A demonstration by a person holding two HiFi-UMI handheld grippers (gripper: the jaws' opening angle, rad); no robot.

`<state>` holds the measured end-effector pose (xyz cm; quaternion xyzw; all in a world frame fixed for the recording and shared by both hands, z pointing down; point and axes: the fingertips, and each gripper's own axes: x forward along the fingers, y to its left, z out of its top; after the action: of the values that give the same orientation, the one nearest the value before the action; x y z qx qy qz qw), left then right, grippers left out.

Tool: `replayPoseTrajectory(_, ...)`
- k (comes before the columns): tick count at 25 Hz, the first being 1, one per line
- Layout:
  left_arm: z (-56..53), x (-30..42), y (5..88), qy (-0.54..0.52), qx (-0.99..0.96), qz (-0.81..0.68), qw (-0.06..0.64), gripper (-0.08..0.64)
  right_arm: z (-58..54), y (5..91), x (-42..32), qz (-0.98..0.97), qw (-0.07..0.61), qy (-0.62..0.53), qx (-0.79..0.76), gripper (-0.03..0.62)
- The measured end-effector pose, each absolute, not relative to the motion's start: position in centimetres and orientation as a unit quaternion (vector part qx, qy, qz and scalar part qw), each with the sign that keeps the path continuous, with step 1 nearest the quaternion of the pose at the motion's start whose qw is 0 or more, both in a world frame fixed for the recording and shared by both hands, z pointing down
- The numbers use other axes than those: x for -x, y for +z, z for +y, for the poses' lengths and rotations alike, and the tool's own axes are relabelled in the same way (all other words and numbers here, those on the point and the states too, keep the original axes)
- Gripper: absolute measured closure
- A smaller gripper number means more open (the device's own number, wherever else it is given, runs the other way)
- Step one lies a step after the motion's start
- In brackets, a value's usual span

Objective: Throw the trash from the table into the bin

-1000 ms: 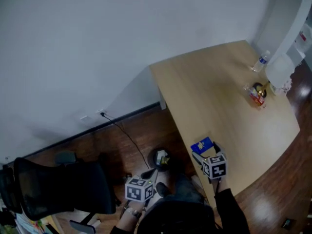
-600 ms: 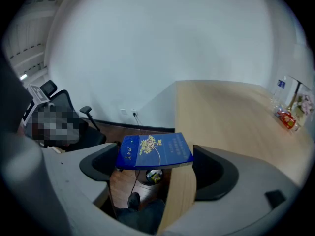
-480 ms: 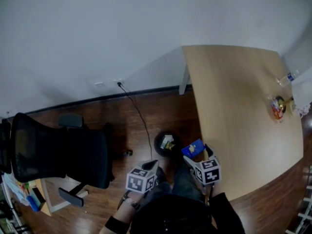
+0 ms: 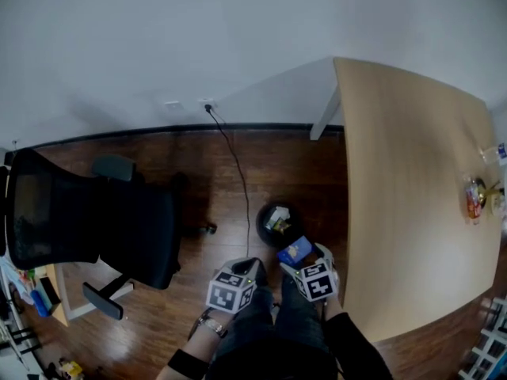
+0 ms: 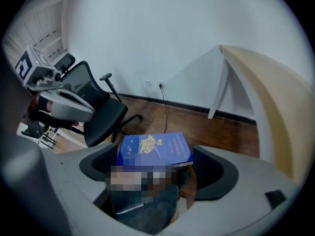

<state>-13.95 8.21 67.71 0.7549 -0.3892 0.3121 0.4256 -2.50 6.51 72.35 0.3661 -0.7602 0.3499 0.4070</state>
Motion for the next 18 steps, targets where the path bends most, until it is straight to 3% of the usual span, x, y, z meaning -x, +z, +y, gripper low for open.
replayPoseTrajectory(11,8.9,12.8,75.5,0.328,-0.723,-0.389,0.468,0.554,3.4,89.0,4.2,-0.733,0.447,0.39,-0.333,0.098)
replayPoseTrajectory(18,10.8,11.2,78.9,0.334,-0.71,-0.378,0.492,0.554,1.2,94.6,3.7,-0.712,0.448,0.414,-0.349,0.097)
